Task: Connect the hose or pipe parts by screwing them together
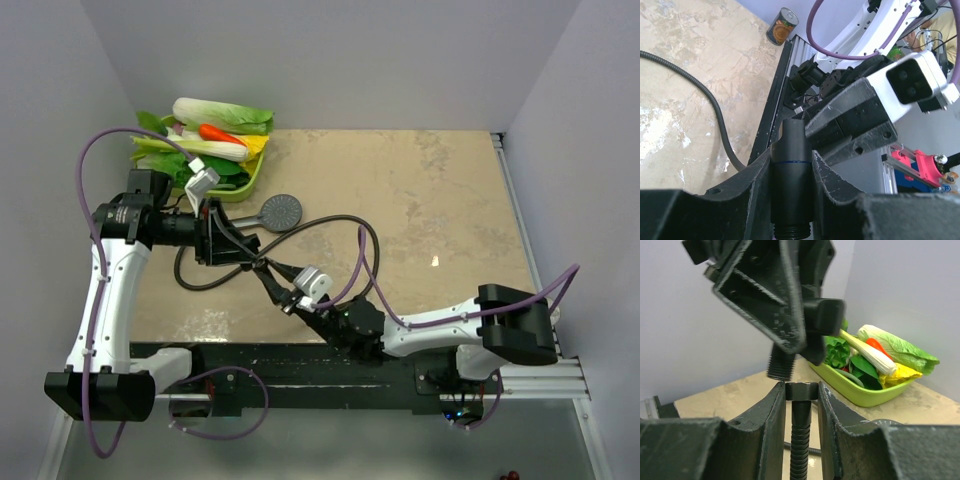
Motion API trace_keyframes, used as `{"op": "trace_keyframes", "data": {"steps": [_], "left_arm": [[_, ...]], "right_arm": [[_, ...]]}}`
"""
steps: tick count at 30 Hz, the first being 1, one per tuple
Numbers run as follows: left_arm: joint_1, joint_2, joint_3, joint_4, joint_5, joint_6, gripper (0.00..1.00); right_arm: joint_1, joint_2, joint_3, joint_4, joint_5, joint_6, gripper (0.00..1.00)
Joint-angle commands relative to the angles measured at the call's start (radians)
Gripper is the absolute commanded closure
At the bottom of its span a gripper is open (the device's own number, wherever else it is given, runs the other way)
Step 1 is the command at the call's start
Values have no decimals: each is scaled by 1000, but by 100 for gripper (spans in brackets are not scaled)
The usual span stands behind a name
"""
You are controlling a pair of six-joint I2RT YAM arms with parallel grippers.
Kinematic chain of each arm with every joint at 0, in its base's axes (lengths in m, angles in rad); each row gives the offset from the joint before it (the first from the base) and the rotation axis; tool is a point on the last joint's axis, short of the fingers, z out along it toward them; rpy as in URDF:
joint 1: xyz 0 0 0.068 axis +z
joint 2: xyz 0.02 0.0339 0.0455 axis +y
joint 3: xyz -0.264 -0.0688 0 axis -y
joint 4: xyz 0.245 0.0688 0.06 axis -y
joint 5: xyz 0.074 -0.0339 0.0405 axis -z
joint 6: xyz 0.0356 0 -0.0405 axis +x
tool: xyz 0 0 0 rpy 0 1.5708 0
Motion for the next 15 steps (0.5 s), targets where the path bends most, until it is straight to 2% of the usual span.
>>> {"op": "trace_keyframes", "data": {"steps": [1,4,8,11,14,15], "left_arm": [[-3,-26,41,1,23,24,100],[-3,-32,41,12,27,17,100],[-3,-30,53,32,28,-5,100],[1,-39,73,99,30,-78,100],[3,-81,59,251,8,-225,100],[3,-95,23,312,-12,-350,100]], "right_arm": [[-33,-71,-42,477,34,109,100],[-53,-79,-60,496,-9,168,100],[-54,-90,-54,367,-46,191,100],[-21,-98,-42,241,-20,168,100],[27,-52,-14,243,30,77,100],[39,-35,0,239,44,10,100]]}}
